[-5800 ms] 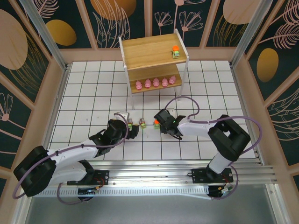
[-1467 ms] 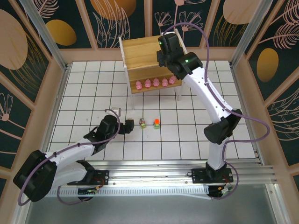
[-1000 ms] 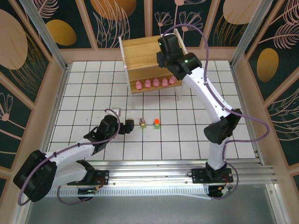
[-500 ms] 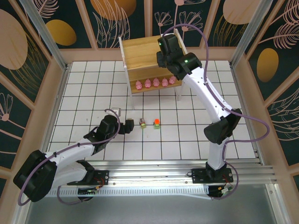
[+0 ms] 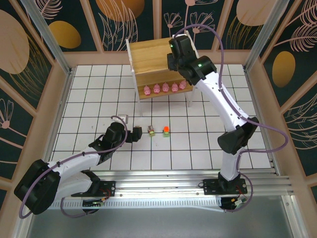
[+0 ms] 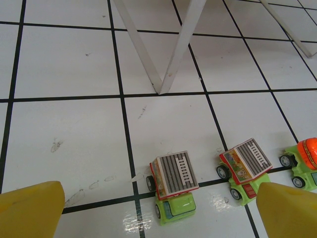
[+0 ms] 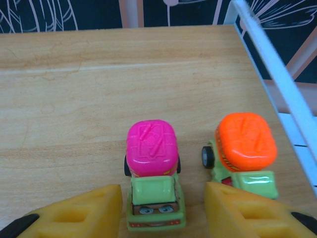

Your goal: Place and organize the plastic toys onto the shelf

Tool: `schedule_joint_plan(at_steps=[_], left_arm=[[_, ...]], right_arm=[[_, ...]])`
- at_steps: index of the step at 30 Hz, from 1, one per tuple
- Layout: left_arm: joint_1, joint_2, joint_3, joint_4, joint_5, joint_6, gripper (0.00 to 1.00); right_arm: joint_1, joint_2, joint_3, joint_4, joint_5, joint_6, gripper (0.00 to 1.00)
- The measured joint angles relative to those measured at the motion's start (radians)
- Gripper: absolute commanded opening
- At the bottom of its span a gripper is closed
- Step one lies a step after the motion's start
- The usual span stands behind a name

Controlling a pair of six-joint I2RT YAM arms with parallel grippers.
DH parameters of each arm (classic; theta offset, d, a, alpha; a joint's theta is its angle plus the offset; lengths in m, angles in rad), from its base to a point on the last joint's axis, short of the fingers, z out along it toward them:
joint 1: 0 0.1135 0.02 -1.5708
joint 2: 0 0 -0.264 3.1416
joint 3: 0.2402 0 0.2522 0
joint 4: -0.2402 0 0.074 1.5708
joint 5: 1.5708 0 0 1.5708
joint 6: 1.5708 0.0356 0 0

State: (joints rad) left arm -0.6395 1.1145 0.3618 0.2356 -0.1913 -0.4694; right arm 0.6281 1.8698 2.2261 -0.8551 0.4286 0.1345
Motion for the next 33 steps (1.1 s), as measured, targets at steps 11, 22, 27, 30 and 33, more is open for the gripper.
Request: schedule_joint_plan(at_steps=[11, 22, 27, 30, 33], left_arm=[[0.0, 0.0, 0.0, 0.0, -0.008, 0.0, 0.99], [0.0, 0.0, 0.0, 0.0, -0.027, 0.0, 0.99], [0.0, 0.0, 0.0, 0.0, -0.034, 0.0, 0.99], [0.0, 0.0, 0.0, 0.0, -0.037, 0.0, 0.99], [0.0, 0.0, 0.0, 0.0, -0.042, 0.0, 0.99]], right_arm=[[0.06, -0.099, -0.05, 0.001, 0.062, 0.001, 0.49], [0.215, -0.29, -0.342, 0.033, 0.147, 0.049, 0.49], [0.28, -0.376, -0.512, 0.068, 0.163, 0.11, 0.49], [0.298, -0.417, -0.636, 0.092, 0.159, 0.155, 0.49], [0.301, -0.446, -0.747, 0.115, 0.147, 0.197, 0.49]])
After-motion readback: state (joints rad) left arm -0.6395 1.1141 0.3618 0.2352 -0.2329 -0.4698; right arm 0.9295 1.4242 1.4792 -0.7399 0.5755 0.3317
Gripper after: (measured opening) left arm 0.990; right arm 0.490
